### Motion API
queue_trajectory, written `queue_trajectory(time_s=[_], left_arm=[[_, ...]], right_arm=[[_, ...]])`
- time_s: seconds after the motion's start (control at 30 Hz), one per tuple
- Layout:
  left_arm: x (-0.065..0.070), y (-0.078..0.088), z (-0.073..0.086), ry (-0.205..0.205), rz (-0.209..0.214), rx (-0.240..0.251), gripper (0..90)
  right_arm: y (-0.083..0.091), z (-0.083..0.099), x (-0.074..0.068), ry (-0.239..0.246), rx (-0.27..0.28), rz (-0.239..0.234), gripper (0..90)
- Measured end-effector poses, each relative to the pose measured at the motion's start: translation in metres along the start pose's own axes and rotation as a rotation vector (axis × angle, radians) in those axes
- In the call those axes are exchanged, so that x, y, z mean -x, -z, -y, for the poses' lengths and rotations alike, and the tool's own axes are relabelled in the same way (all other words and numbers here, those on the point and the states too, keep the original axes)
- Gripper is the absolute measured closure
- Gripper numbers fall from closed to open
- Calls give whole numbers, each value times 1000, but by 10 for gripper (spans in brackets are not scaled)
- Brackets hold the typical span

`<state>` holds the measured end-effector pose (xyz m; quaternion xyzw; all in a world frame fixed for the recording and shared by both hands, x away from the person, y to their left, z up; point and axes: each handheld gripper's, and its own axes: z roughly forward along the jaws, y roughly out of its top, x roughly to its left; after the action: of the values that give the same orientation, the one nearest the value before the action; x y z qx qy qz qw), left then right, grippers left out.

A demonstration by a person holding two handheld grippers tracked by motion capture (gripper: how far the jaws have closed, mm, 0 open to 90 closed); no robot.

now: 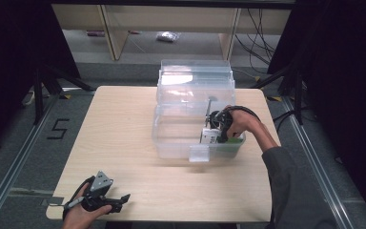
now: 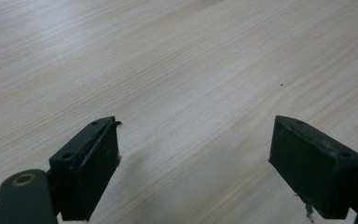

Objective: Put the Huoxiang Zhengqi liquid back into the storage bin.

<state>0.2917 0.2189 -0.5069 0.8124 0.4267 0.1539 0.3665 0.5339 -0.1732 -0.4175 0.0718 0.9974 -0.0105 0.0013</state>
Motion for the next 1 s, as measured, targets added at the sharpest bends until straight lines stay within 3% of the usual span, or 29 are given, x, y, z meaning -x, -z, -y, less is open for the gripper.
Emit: queue_trajectory(time_s=[0.1,0.17,0.23,0.33,0.43,0.47,0.5,0.53,0.57,0.67,1.0], left_arm=[[-2,1,0,-9,-5,-9,151],[-2,2,0,-10,-5,-12,151],[-4,3,0,-34,-4,-31,151],[0,0,0,2,-1,2,151],[-2,2,0,-15,-3,-12,151],[-1,1,0,-5,-8,-5,151],[-2,2,0,-19,-3,-16,151],[0,0,0,1,-3,2,151],[0,1,0,1,-2,1,151],[0,1,0,2,-3,2,151],[0,1,0,2,-4,2,151]], right_arm=[[0,0,0,-1,7,3,616],[3,1,2,31,36,10,600],[9,2,1,21,31,15,588],[17,5,-1,8,23,17,570],[24,7,-2,8,58,15,559],[27,8,-3,-20,33,18,551],[29,9,-2,10,55,29,545],[31,9,-2,9,59,27,541],[34,10,-3,-20,48,28,536],[42,13,-2,-9,63,38,532],[59,24,-5,-86,74,80,508]])
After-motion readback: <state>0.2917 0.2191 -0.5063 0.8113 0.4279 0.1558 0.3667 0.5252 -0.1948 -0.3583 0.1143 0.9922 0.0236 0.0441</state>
